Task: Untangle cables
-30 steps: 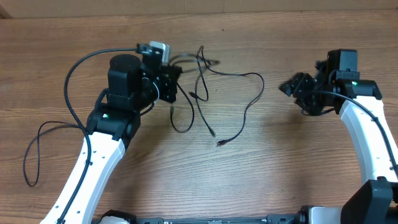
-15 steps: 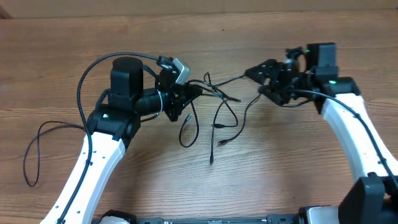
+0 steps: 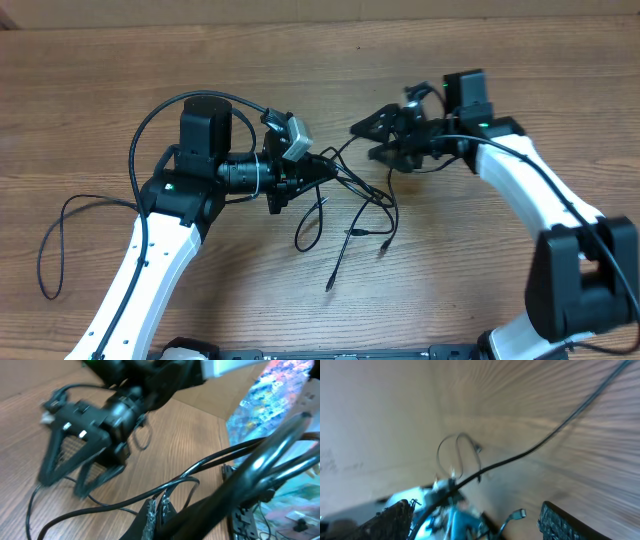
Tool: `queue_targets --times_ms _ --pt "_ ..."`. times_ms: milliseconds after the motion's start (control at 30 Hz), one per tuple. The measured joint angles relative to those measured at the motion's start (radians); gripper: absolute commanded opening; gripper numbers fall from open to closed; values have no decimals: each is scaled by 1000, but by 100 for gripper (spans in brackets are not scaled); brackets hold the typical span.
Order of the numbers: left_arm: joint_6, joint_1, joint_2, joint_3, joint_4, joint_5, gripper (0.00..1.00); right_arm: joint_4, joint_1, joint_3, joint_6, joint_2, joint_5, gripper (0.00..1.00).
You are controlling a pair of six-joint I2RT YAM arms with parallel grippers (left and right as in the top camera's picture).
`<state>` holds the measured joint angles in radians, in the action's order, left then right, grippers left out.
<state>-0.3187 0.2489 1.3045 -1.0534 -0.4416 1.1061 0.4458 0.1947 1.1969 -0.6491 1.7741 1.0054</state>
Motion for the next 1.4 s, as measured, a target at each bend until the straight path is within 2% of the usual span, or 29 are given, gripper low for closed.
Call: queue_targets --times_ms 200,467,700,900,1033,1200,1267,1400 --pt "-28 0 0 0 -32 10 4 -22 71 0 -27 48 92 79" --pt "-79 0 0 0 -91 9 4 -71 119 0 -126 48 151 56" --pt "-101 0 0 0 -110 -13 4 -79 173 0 -235 48 142 4" --pt "-105 0 0 0 -143 -80 4 -96 180 0 -266 48 36 4" --pt "-108 0 0 0 -208 -131 4 -92 134 0 -258 48 -203 4" --pt "-98 -19 -2 0 -225 -251 4 -28 -12 0 -248 48 -456 4" --pt "-43 -48 -3 0 -167 -320 4 27 -76 0 -239 48 -513 4" --pt "167 -151 -3 0 18 -488 4 138 -195 0 -187 48 -616 4"
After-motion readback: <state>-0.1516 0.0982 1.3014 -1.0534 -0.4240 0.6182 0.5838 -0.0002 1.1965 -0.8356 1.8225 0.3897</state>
